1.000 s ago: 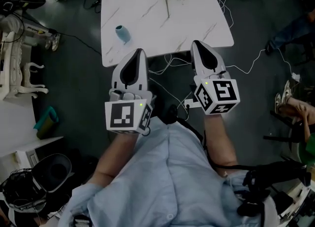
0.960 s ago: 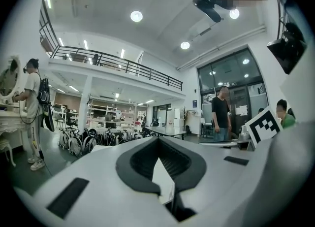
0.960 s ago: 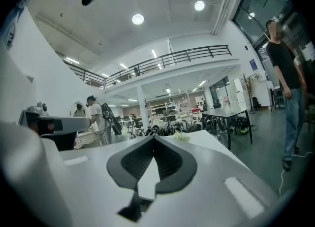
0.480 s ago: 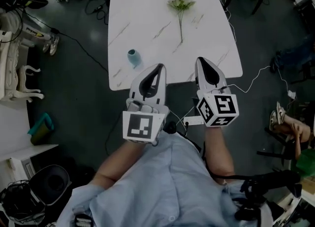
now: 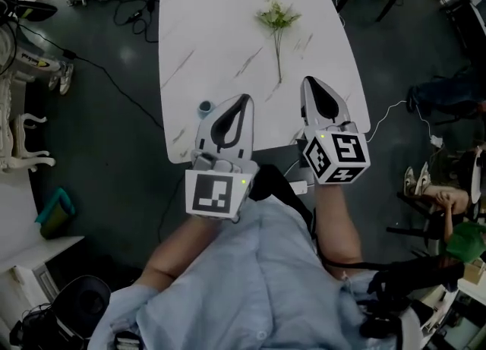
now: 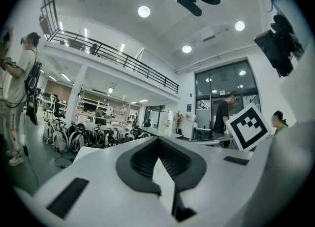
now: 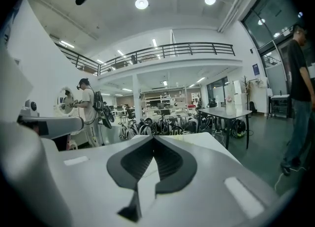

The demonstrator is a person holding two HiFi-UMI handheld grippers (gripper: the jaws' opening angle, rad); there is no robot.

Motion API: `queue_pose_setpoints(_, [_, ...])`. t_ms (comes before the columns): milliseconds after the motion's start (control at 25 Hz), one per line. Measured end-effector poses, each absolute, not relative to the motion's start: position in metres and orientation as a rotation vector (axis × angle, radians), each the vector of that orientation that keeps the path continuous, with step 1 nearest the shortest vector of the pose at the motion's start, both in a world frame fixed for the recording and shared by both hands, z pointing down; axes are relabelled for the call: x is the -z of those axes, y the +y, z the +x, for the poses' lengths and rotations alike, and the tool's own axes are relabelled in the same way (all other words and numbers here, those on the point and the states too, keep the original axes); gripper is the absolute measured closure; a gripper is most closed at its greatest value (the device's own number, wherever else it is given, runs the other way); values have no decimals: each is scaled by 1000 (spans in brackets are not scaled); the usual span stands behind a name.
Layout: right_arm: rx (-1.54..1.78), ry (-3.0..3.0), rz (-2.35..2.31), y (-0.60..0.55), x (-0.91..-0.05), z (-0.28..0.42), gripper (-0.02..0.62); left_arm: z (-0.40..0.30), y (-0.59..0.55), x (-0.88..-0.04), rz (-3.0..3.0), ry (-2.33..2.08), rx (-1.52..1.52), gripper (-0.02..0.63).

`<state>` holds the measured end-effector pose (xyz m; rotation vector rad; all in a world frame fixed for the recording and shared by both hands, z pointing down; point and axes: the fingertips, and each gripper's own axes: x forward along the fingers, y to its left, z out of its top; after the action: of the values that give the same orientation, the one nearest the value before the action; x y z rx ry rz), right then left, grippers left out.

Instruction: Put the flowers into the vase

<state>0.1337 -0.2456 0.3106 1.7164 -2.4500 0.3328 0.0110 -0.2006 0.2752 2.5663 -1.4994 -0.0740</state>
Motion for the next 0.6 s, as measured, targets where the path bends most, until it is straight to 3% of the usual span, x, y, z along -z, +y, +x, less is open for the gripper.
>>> queue_pose_setpoints(600, [-426,-2406,1677,-327,-347,152,592,22,-272,-271,2529,-1504,66,601])
